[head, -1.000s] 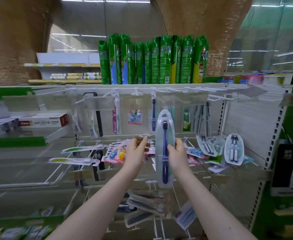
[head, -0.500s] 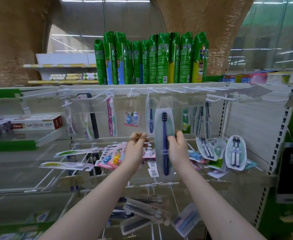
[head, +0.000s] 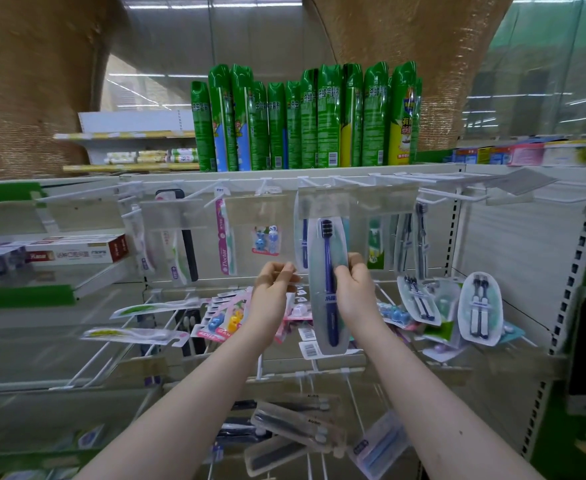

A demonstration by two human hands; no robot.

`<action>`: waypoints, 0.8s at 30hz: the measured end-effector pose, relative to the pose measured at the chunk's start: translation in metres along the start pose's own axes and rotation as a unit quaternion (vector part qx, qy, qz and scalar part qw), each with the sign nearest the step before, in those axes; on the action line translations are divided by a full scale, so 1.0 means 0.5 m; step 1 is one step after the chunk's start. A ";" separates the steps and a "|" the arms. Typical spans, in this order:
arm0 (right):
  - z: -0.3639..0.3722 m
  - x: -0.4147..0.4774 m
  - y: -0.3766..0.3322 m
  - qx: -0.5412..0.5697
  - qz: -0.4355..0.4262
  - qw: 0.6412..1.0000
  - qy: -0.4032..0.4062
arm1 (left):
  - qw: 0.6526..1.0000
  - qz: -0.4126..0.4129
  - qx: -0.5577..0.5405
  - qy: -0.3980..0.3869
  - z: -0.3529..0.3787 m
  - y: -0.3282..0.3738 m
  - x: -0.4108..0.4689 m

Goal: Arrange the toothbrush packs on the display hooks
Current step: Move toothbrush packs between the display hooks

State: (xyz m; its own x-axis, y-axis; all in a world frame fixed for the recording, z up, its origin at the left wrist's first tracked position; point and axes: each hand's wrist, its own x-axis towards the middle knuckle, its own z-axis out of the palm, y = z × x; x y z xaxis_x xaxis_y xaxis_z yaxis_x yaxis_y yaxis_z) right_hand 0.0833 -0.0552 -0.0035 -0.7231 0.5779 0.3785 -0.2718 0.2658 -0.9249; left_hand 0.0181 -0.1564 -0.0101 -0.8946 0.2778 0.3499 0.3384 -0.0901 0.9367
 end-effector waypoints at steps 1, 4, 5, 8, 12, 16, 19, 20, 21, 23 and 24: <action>-0.001 0.005 0.002 0.002 0.001 1.000 -0.001 | 1.000 0.001 -0.002 0.000 0.003 0.000 0.004; -0.003 0.017 0.004 0.005 0.001 1.000 -0.007 | 1.000 0.002 -0.003 -0.004 0.009 -0.003 0.012; -0.003 0.022 0.006 0.003 0.003 1.000 -0.008 | 1.000 -0.001 -0.004 -0.004 0.011 -0.004 0.016; -0.001 0.041 0.017 0.003 0.020 1.000 -0.017 | 1.000 -0.012 0.001 0.005 0.020 -0.008 0.034; 0.008 0.068 0.028 -0.013 0.023 0.999 -0.018 | 1.000 0.000 -0.016 0.012 0.030 -0.021 0.061; 0.006 0.097 0.033 -0.017 0.011 0.999 -0.026 | 1.000 0.018 -0.017 0.011 0.043 -0.033 0.083; 0.003 0.118 0.047 0.005 -0.012 0.999 -0.047 | 1.000 0.012 -0.026 0.013 0.060 -0.042 0.105; 0.002 0.125 0.051 0.007 -0.013 0.998 -0.053 | 0.999 0.012 -0.027 0.014 0.065 -0.045 0.111; 0.002 0.132 0.055 0.004 -0.006 0.998 -0.057 | 0.999 0.013 -0.030 0.016 0.071 -0.049 0.115; 0.002 0.145 0.061 0.005 0.004 0.998 -0.063 | 0.999 0.016 -0.032 0.032 0.082 -0.058 0.123; 0.003 0.151 0.065 0.005 0.007 0.998 -0.066 | 0.998 0.016 -0.030 0.043 0.087 -0.061 0.127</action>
State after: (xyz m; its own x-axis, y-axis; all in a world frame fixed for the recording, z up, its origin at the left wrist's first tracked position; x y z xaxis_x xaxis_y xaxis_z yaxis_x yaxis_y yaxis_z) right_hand 0.0187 -0.0042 -0.0050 -0.8041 0.4745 0.3582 -0.2670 0.2500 -0.9307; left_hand -0.0366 -0.0945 -0.0170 -0.9066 0.1902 0.3766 0.3510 -0.1552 0.9234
